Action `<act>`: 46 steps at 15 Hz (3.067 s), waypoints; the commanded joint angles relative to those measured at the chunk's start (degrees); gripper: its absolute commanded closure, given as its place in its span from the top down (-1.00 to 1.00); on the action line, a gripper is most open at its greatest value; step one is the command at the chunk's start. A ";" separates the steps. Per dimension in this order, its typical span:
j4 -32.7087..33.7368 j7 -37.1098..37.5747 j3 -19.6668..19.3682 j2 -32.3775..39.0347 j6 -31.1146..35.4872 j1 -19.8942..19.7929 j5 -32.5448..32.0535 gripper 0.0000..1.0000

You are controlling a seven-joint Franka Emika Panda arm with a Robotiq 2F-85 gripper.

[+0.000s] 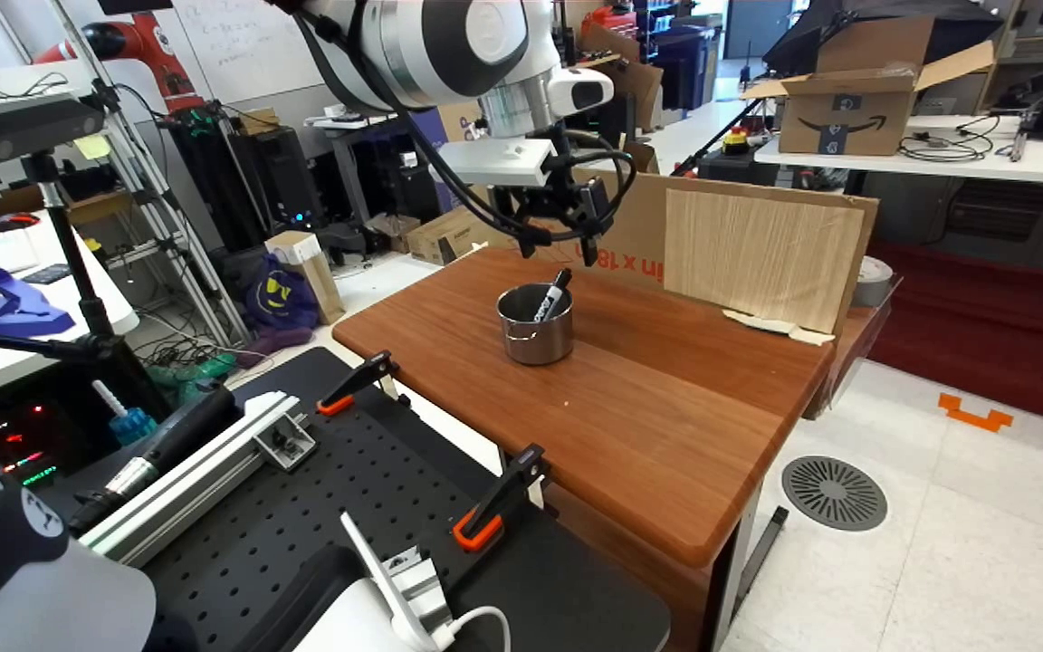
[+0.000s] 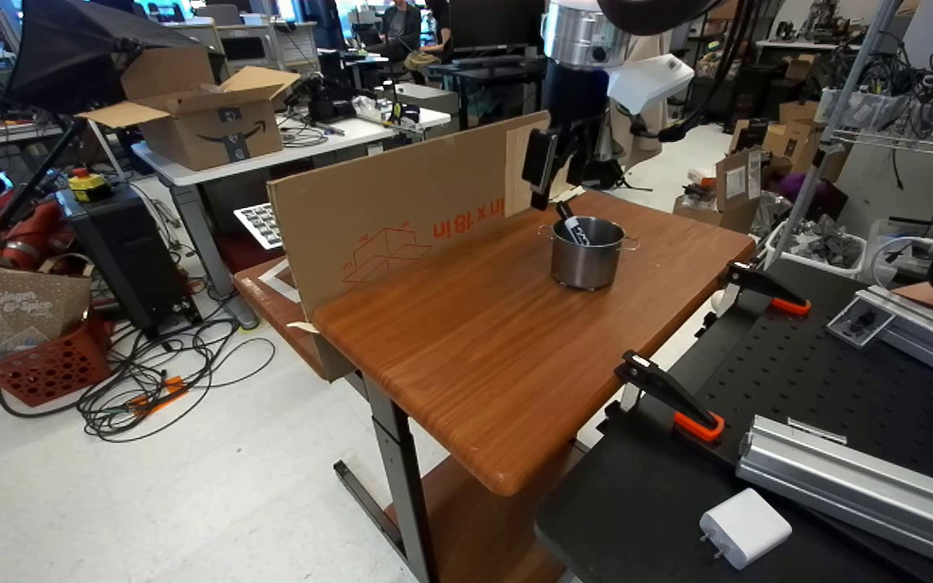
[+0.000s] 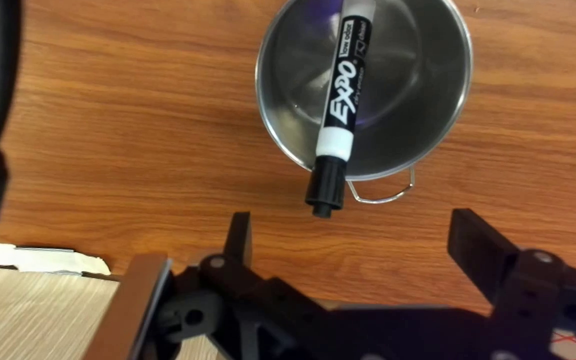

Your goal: Put the marker in the pot on the table

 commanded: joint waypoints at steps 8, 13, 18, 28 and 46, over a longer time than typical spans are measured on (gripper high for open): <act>2.02 -7.23 -1.05 3.45 0.30 0.33 2.74 0.45; 2.04 -9.15 -0.89 3.34 0.27 -0.38 3.97 -0.33; 2.15 -10.76 -0.70 3.25 0.21 -0.81 5.11 -0.98; 1.14 -19.81 3.94 0.52 -0.19 -6.05 16.23 -0.90; 4.38 -17.93 -4.00 -5.98 -8.19 -6.67 21.72 -0.90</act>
